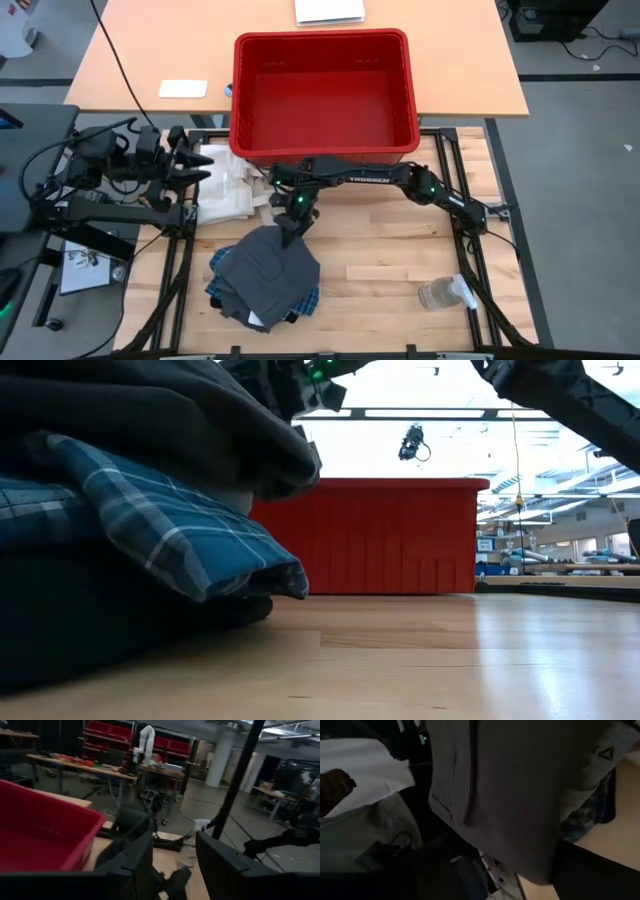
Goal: Fold laundry
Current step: Remove the gray shorts from the red bin
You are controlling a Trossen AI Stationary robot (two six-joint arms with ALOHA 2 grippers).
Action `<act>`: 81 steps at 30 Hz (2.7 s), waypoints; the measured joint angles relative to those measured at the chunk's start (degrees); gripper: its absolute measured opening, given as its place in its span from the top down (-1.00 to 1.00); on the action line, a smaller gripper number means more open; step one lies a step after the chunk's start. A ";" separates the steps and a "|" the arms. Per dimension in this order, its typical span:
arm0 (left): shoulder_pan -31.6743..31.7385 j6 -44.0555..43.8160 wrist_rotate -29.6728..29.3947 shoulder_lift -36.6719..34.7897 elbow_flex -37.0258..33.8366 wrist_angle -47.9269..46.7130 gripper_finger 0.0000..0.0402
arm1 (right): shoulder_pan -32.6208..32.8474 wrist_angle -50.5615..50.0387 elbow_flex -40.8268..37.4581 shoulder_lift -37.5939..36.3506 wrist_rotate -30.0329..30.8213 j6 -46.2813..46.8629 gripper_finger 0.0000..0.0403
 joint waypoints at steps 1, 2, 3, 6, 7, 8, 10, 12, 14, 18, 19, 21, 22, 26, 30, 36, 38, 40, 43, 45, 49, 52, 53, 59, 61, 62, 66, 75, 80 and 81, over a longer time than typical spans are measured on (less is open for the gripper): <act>0.00 -0.47 0.82 0.09 0.00 -0.01 0.24 | -0.23 -0.71 -0.40 -0.78 0.40 -0.01 -0.52; 0.01 -0.87 1.43 0.20 -0.02 -0.35 0.24 | -0.53 -1.53 -0.43 -1.73 1.18 -0.41 -0.51; 0.00 -1.19 2.10 0.59 -0.04 -0.94 0.24 | -0.90 -2.25 -0.43 -2.86 2.29 -1.00 -0.50; 0.00 -1.64 3.59 1.98 -0.04 -2.88 0.24 | -2.07 -4.56 -0.41 -6.92 6.99 -2.86 -0.49; 0.00 -1.68 3.89 2.71 -0.07 -3.72 0.24 | -2.41 -5.09 -0.39 -8.28 9.02 -3.45 -0.48; 0.00 -1.68 4.38 3.50 -0.07 -4.12 0.24 | -2.73 -5.50 -0.39 -9.82 11.48 -4.11 -0.48; 0.00 -1.71 5.41 5.34 -0.47 -4.13 0.24 | -3.13 -5.88 -0.39 -12.59 17.07 -5.05 -0.48; -0.17 -1.71 5.82 7.53 -1.29 -3.89 0.24 | -3.49 -5.99 -0.39 -15.70 22.84 -5.37 -0.47; -1.29 -1.76 5.83 9.83 -2.86 -1.88 0.24 | -3.72 -6.06 -0.39 -18.97 28.27 -5.40 -0.47; -5.70 -2.46 5.52 14.17 -8.26 9.90 0.24 | -3.81 -6.41 -0.39 -25.39 38.48 -5.35 -0.47; -7.24 -2.80 4.76 14.90 -10.06 14.89 0.24 | -3.80 -6.39 -0.39 -26.94 40.87 -5.25 -0.47; -10.40 -3.13 0.97 16.03 -13.98 26.32 0.24 | -3.70 -6.32 -0.39 -30.17 45.54 -5.22 -0.47; -12.08 -3.23 -1.69 16.61 -16.15 31.31 0.24 | -3.70 -6.28 -0.39 -31.80 48.17 -5.22 -0.47; -18.20 -3.73 -11.68 19.17 -23.19 45.25 0.24 | -2.94 -6.17 -0.37 -37.16 56.79 -5.17 -0.47; -22.76 -5.19 -8.70 21.20 -26.00 47.89 0.24 | -2.05 -6.17 -0.37 -39.93 62.73 -5.17 -0.47; -29.60 -7.63 -3.45 26.32 -28.50 48.53 0.24 | -2.24 -6.43 -0.39 -40.07 64.50 -3.91 -0.47; -31.18 -6.91 -3.44 28.30 -28.91 49.02 0.24 | -2.22 -7.03 -0.39 -39.67 64.41 -3.23 -0.47; -32.53 -5.70 -3.55 30.42 -29.30 49.12 0.24 | -2.22 -8.16 -0.43 -39.24 63.84 -2.95 -0.47; -34.58 -3.92 -3.67 34.14 -29.67 53.21 0.24 | -2.40 -9.73 -1.01 -39.13 63.34 -1.82 -0.47; -36.35 -2.32 -3.68 36.95 -29.64 57.04 0.24 | -2.76 -10.40 -1.86 -39.15 62.84 -0.81 -0.47; -39.40 -0.18 -3.67 44.05 -29.59 63.78 0.24 | -3.07 -13.07 -2.01 -39.05 61.53 0.02 -0.47; -40.96 0.88 -4.60 49.61 -29.58 63.50 0.24 | -2.68 -12.83 -1.99 -39.15 61.46 0.76 -0.47; -41.28 1.20 -5.72 51.56 -29.54 63.71 0.24 | -2.36 -12.55 -1.99 -39.14 61.48 0.96 -0.47; -42.05 -0.73 -7.58 62.49 -29.24 71.18 0.24 | 0.32 -10.48 -1.99 -39.12 61.48 0.25 -0.47; -42.34 -2.33 -7.50 65.43 -29.24 74.48 0.24 | 1.24 -9.53 -1.99 -39.12 61.69 0.00 -0.47; -42.35 -3.39 -7.30 66.28 -29.24 75.86 0.24 | 1.58 -9.28 -1.97 -39.12 61.60 0.23 -0.47; -42.21 -7.12 -7.11 64.67 -29.42 77.15 0.24 | 2.86 -9.31 -1.92 -39.28 60.69 0.84 -0.47; -42.18 -11.98 -16.59 50.49 -29.73 68.12 0.24 | 6.01 -8.64 -1.90 -39.30 60.60 -0.24 -0.47; -43.01 -13.66 -20.86 50.31 -29.68 60.02 0.24 | 7.51 -5.48 -1.88 -39.30 60.39 -2.30 -0.47; -42.93 -14.15 -21.40 51.24 -29.59 58.58 0.24 | 7.83 -5.08 -1.88 -39.30 60.39 -2.47 -0.47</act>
